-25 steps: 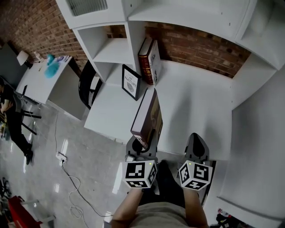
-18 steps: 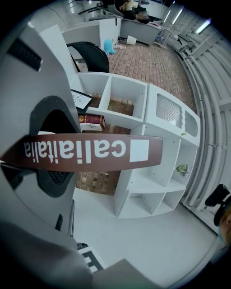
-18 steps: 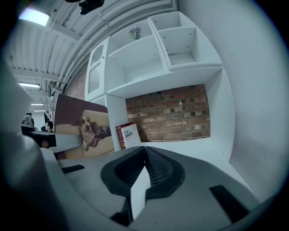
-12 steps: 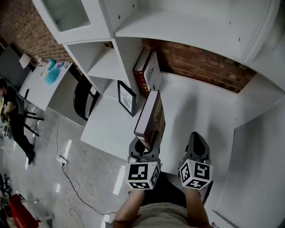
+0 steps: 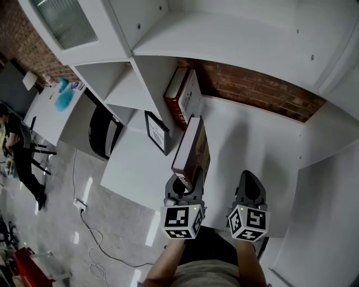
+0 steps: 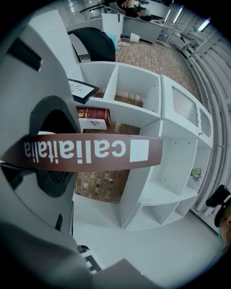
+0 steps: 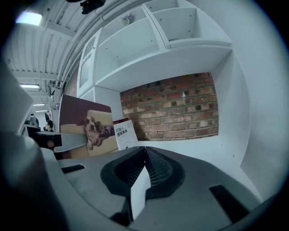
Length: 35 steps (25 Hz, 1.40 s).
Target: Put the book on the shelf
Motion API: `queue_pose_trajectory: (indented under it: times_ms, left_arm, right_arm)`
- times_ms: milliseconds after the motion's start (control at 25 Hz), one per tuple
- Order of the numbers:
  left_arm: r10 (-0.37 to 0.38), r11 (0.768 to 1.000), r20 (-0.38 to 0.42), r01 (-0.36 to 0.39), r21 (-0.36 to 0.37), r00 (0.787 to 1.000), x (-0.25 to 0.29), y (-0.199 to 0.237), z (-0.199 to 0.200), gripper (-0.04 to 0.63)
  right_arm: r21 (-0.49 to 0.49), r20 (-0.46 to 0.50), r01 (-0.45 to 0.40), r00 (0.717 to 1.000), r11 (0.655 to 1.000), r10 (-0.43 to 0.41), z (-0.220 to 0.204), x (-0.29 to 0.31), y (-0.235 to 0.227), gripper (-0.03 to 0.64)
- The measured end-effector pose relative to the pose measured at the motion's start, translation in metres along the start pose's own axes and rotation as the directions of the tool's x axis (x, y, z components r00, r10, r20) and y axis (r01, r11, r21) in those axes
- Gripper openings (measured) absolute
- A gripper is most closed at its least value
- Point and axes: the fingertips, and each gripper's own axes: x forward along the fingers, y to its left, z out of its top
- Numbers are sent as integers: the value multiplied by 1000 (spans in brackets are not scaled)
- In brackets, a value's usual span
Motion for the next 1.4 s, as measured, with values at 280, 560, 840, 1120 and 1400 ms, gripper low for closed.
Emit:
queue_pose_trajectory:
  times_ms: [280,560,840,1120,1400]
  left_arm:
    - [-26,1000,-21,26,0,999,29,10,-3,147]
    - [-70,997,-52,72,27,996,68,13,-5,147]
    - [-85,995,-61,88,49,994,106,18,-8,147]
    - [-93,994,-66,97,56,993,148,21,-15,147]
    - [-91,993,-85,97,67,992,170,24,-27,147]
  right_arm:
    - [0,-6,11,1000,1000,-11,1,23,5,17]
    - [12,-23,30,999,999,-29,-1,53,5,17]
    - [20,-46,41,998,999,-40,-7,76,5,17]
    - [21,-77,59,995,998,-57,-18,87,-6,17]
    - [28,-83,91,993,995,-88,-25,100,-19,17]
